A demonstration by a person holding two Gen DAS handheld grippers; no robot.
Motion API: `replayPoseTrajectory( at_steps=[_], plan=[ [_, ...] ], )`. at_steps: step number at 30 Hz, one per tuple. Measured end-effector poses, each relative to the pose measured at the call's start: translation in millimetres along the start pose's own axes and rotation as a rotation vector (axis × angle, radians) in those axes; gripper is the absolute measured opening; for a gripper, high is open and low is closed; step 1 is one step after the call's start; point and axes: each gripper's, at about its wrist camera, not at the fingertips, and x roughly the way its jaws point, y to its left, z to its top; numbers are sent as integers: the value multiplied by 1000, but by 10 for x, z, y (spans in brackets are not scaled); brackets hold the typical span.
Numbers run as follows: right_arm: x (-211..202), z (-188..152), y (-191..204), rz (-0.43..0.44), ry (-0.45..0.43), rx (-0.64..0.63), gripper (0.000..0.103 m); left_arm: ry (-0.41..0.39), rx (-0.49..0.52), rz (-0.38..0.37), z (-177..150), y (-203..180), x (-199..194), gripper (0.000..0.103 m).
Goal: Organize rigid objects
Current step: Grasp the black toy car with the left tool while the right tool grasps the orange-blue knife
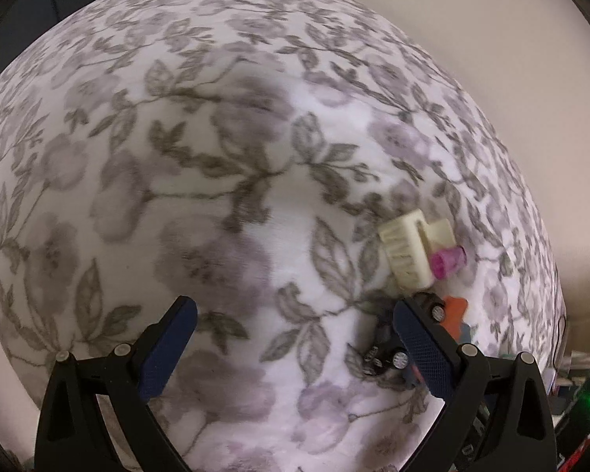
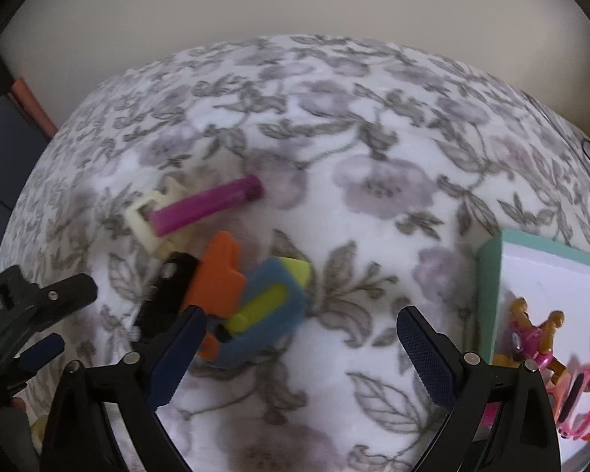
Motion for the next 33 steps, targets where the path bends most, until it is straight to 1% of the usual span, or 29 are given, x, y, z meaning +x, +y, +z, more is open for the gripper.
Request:
replayPoseTrajectory(
  at_steps=[1, 3, 5, 8, 12, 14, 18, 21, 27, 31, 33],
  plan=[
    [11, -2, -23, 9, 7, 13, 99, 0, 10, 2, -7, -23, 3, 100],
    [35, 3, -60, 63, 23, 54, 99, -1, 22, 6, -19, -58, 3, 100],
    [44, 8, -56, 88, 26, 70, 99, -4, 17, 13, -19, -52, -5, 100],
    [82, 3, 9, 87, 27, 68, 99, -12, -12, 28, -21, 9, -40, 100],
    [124, 4, 97, 89, 23, 77, 99, -20, -33, 27, -22, 81, -91, 100],
    [138, -6, 153, 76, 17, 73, 99, -22, -30, 29, -25, 78, -96, 100],
    [184, -14, 253, 9, -6, 53, 100, -17, -20, 33, -22, 45, -82, 100],
    [204, -42, 331, -24, -4, -18, 100, -17, -15, 35, -10, 26, -61, 100],
    [206, -57, 278, -13, -5, -84, 99, 3, 26, 0, -18, -73, 2, 100],
    [191, -87, 236, -28, -20, -129, 99, 24, 59, -18, -43, -159, 63, 100],
    [197, -78, 262, -26, -26, -140, 95, 30, 69, -18, -58, -186, 83, 100]
  ],
)
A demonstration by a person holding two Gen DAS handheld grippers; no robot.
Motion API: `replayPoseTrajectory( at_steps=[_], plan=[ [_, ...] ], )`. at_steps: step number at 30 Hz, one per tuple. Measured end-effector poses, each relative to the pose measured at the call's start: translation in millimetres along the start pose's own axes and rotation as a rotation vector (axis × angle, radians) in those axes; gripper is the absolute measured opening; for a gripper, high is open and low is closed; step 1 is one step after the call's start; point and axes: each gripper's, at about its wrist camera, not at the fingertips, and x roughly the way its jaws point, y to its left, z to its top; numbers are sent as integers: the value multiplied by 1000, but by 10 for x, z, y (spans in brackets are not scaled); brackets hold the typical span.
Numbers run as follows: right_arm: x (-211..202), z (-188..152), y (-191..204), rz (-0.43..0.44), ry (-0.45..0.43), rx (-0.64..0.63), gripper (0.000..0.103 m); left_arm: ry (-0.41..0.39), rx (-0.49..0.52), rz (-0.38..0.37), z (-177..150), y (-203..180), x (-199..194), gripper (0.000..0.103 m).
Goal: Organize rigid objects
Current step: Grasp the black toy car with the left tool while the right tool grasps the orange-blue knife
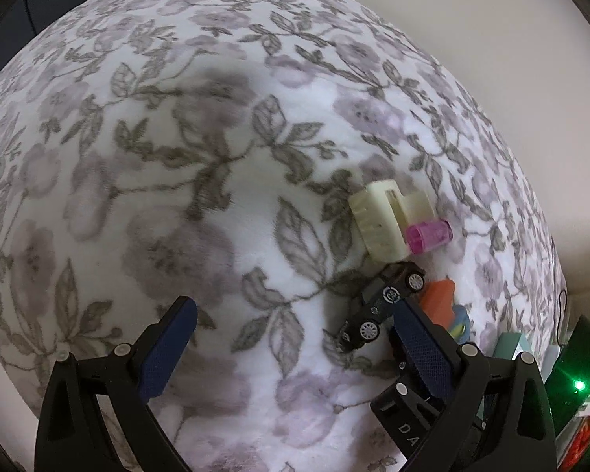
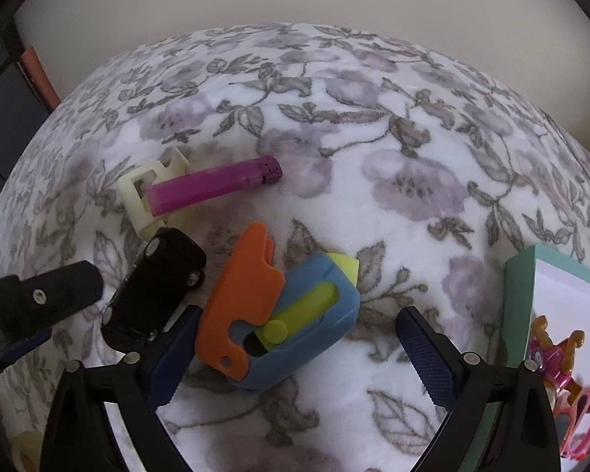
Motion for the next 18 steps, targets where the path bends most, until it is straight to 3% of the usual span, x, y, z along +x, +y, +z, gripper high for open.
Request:
replayPoseTrajectory(
  at_steps=[4, 18],
  plan=[
    [-55, -15, 51, -9, -19, -41, 78, 3, 10, 4, -7, -20, 19, 100],
    [-53, 13, -224, -2, 1, 29, 78, 4, 83, -16, -30, -172, 92, 100]
  ],
)
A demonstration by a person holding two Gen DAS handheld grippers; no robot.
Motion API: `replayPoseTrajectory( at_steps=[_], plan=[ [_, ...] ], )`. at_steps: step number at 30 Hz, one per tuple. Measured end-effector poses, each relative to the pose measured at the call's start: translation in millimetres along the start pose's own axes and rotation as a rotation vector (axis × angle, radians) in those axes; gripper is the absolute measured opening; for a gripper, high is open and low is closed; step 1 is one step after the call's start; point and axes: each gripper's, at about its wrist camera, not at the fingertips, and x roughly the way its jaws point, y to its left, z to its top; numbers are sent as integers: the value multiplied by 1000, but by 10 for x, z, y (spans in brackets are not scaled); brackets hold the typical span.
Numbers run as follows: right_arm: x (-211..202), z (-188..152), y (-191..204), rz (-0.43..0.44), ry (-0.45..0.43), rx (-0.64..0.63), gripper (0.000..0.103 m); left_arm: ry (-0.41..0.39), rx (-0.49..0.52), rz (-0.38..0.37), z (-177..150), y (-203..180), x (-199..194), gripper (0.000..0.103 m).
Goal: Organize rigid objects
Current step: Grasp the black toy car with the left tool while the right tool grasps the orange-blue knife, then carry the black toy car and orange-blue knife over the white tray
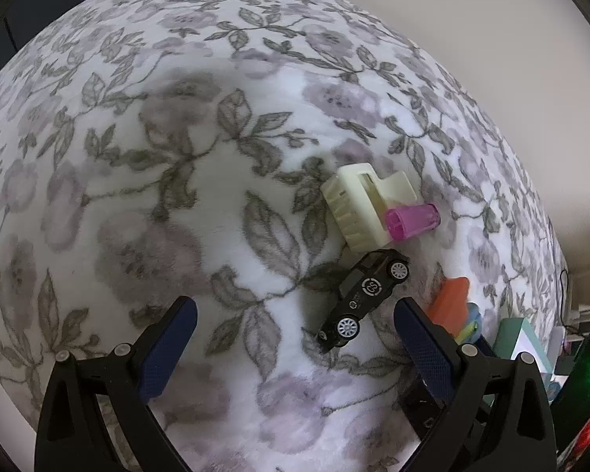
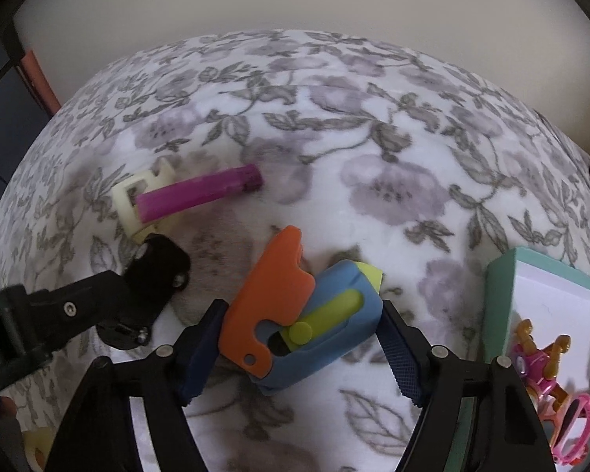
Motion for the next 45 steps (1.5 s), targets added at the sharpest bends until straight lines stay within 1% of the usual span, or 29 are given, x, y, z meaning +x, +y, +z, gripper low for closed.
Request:
replayPoseTrajectory(
  at_steps=[5, 7, 9, 13, 17, 18, 19, 20, 21, 23, 25, 26, 27, 29, 32, 35, 42, 45],
  plan=[
    [-20, -15, -110, 3, 9, 20, 78, -12, 41, 2, -14, -107, 62, 100],
    [-24, -22, -142, 2, 12, 23, 78, -19, 65, 8, -24, -152, 82, 98],
    [-27, -27, -173, 6, 14, 28, 78, -27, 85, 10, -35, -190, 92, 92],
    [-30, -30, -195, 9, 15, 28, 78, -40, 123, 15, -49, -281, 120, 91],
    [-30, -27, -195, 7, 17, 27, 78, -58, 151, -12, -57, -351, 113, 91],
    [-31, -30, -196, 7, 18, 26, 78, -63, 161, -12, -58, -370, 113, 88],
    [-33, -34, -199, 6, 19, 25, 78, -66, 168, -10, -57, -390, 119, 82],
    [-32, -34, -195, 5, 20, 24, 78, -65, 176, -6, -58, -402, 126, 67],
    [-33, -36, -195, 4, 21, 23, 78, -57, 185, 2, -60, -416, 147, 60],
    [-34, -41, -198, 2, 23, 24, 78, -56, 198, 19, -76, -431, 162, 59],
    [-37, -48, -204, 0, 25, 24, 78, -61, 210, 28, -93, -442, 152, 50],
    [-41, -57, -208, -1, 27, 25, 78, -60, 210, 21, -94, -441, 142, 39],
    [-45, -64, -211, -3, 29, 25, 78, -58, 210, 13, -95, -440, 136, 36],
    [-57, -87, -216, -9, 32, 24, 78, -54, 208, 1, -106, -446, 126, 33],
    [-84, -129, -221, -23, 33, 24, 78, -46, 204, 0, -112, -455, 120, 32],
    [-121, -164, -235, -18, 39, 27, 78, -41, 195, -6, -127, -452, 95, 31],
    [-313, -203, -330, 16, 27, 69, 78, -76, 209, 1, -198, -519, -67, 31],
    [-417, -214, -379, 18, 14, 81, 78, -90, 220, -12, -230, -571, -156, 31]
  ],
)
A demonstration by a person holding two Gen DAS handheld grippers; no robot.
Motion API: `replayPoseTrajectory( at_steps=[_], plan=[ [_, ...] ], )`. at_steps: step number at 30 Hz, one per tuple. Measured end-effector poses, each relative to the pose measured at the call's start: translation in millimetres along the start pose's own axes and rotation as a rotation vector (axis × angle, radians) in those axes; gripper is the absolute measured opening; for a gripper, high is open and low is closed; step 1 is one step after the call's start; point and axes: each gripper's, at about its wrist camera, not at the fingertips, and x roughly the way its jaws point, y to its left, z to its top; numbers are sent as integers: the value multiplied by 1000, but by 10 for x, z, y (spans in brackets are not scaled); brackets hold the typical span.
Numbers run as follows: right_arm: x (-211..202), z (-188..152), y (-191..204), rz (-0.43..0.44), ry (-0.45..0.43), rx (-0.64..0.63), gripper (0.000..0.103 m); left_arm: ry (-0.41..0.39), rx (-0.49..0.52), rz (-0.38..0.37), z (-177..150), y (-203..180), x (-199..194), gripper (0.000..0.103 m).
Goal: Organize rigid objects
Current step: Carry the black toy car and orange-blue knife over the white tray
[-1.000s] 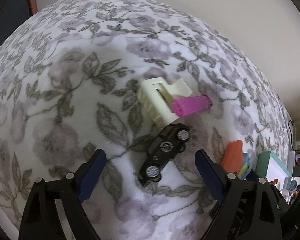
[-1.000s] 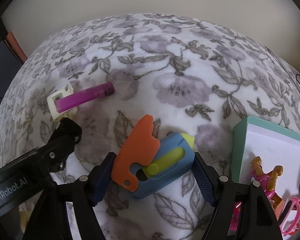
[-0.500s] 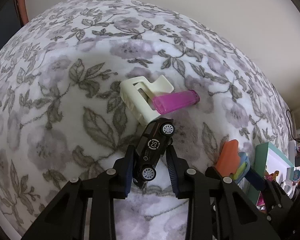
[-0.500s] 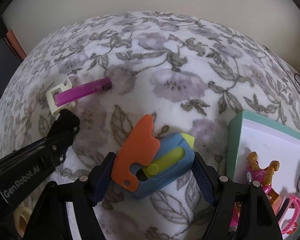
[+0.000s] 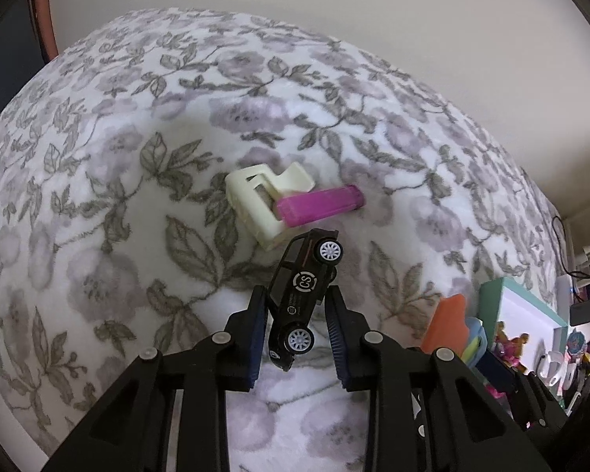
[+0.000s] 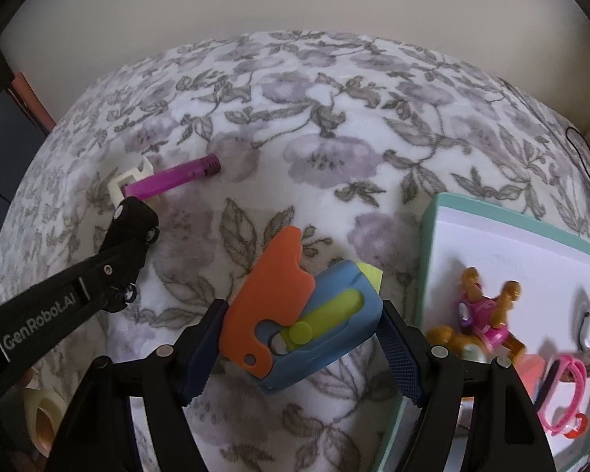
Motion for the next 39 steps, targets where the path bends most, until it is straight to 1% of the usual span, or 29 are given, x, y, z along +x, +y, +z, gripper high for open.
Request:
replayPoseTrajectory(
  at_steps=[9, 21, 25, 33, 37, 39],
  plan=[
    [-332, -47, -115, 6, -43, 29, 78, -60, 46, -18, -54, -150, -300, 31],
    [-702, -248, -325, -11, -69, 93, 78, -129, 98, -97, -227, -395, -729, 31],
    [-791, -297, -434, -3, -72, 125, 78, -145, 126, -127, -312, -514, -830, 31],
    [-934, -402, -695, -14, -76, 198, 78, -130, 175, -186, -480, -757, -891, 31],
    [-1005, -460, -901, -35, -70, 250, 78, -130, 215, -188, -574, -895, -908, 31],
    [-1018, -491, -1040, -51, -61, 286, 78, -115, 234, -213, -632, -974, -899, 31]
  ],
)
